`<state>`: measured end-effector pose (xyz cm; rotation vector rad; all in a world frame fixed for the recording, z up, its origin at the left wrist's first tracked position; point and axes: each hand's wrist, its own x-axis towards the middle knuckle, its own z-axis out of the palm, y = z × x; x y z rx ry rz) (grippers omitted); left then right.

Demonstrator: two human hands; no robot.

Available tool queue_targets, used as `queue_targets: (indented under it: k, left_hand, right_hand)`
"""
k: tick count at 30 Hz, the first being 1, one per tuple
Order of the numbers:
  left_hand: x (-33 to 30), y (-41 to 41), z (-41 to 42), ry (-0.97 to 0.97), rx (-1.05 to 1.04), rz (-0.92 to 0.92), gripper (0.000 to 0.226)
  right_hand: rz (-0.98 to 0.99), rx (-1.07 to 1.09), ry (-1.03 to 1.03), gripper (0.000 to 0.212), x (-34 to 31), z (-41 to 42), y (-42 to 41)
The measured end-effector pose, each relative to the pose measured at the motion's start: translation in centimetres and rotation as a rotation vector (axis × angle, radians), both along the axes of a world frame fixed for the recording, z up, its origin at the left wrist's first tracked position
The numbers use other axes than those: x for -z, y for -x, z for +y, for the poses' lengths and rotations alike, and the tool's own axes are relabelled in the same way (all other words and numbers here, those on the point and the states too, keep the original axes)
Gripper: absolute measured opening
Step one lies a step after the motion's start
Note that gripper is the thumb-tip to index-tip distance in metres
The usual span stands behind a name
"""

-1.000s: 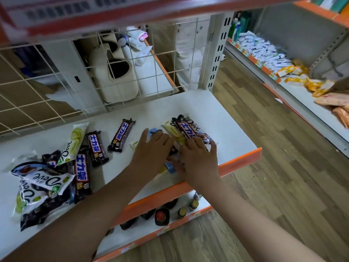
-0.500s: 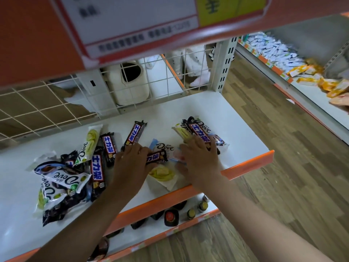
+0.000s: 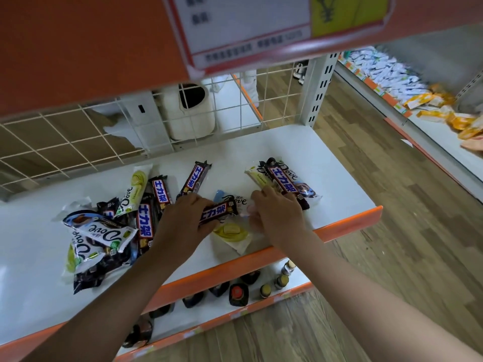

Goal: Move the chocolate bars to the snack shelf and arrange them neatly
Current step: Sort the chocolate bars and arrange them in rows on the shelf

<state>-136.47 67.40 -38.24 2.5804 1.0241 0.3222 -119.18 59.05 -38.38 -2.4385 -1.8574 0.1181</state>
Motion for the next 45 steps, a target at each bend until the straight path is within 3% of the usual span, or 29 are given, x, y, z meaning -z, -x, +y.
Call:
queue_targets:
  k: [24, 37, 45]
  left_hand:
    - [-9.0, 6.1, -5.8, -0.145, -0.095, -0.026, 0.037]
    - [-18.6, 10.8, -13.1, -0.136, -0.135, -0.092, 0.043]
    - [-26.0, 13.6, -16.4, -0.258, -0.110, -0.075, 0.039]
  right_hand:
    - [-0.111, -0.256, -0.062, 0.039, -7.3, -7.2, 5.1]
    - [-0.125, -0.382, -0.238, 0.042, -17.4, -14.4, 9.0]
    - [-0.177, -0.491, -0.347, 0.036, -24.9, -18.5, 10.3]
